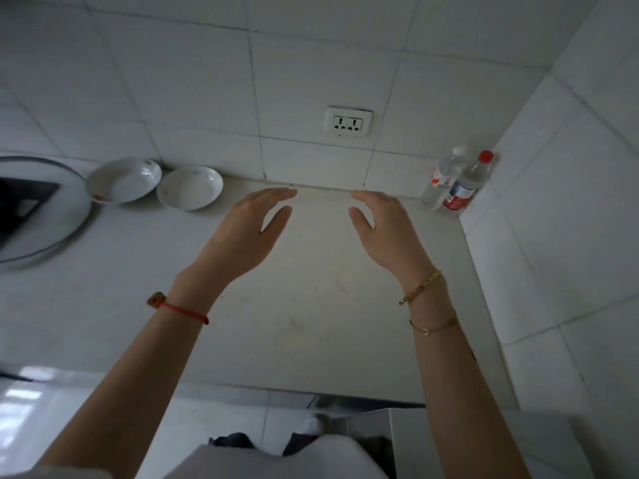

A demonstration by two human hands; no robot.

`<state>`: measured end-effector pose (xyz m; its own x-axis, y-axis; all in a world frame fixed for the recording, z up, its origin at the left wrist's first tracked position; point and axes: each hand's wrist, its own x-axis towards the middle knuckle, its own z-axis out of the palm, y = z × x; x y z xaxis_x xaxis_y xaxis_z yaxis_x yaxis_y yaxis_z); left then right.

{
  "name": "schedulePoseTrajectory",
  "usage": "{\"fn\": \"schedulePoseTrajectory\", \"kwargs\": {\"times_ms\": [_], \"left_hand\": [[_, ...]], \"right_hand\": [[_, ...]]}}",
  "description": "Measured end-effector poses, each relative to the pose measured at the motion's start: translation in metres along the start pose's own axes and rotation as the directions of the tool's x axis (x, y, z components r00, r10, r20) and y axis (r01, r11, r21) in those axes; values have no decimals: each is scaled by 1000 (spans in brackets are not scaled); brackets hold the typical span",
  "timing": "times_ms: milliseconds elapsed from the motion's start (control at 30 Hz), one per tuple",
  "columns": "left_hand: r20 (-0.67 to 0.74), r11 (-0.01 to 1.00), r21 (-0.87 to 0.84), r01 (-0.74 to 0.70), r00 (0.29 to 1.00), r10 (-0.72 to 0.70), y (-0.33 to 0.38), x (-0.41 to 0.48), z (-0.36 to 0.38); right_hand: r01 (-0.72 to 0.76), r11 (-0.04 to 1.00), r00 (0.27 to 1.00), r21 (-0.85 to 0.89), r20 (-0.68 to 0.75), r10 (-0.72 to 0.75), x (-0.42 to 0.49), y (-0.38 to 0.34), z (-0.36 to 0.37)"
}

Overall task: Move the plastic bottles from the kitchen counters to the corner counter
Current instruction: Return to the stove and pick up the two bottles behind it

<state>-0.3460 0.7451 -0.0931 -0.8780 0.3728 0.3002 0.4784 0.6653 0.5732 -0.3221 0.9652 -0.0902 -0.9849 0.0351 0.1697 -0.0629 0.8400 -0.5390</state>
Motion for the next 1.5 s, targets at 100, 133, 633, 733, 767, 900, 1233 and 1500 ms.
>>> {"fn": "schedulePoseTrajectory", "kwargs": {"times_ms": [100,133,633,733,767,900,1233,1500], "left_hand": [[-74,999,4,51,996,-51,-12,-31,-25],[-96,997,6,72,993,-71,-17,-43,-34],[-236,906,118,406,898,-371,-123,-254,-174],[-285,880,118,460,865,-414,-141,-298,-203],[-305,870,115,479,851,-428,-146,-313,-211],[-395,828,86,554,782,-482,-159,-370,-241],[-582,657,-31,753,521,-624,-177,-483,-281],[-637,535,-106,839,356,-684,-202,-528,-308]], "right_hand": [[67,998,997,11,30,-67,-4,-31,18],[88,996,995,10,42,-89,-6,-41,25],[313,935,902,169,255,-348,-68,-240,171],[360,911,865,203,293,-407,-85,-284,198],[373,903,852,215,305,-425,-90,-297,207],[439,862,792,255,343,-505,-109,-349,238],[589,710,557,386,443,-702,-145,-451,305],[632,621,375,464,518,-768,-156,-522,363]]}}
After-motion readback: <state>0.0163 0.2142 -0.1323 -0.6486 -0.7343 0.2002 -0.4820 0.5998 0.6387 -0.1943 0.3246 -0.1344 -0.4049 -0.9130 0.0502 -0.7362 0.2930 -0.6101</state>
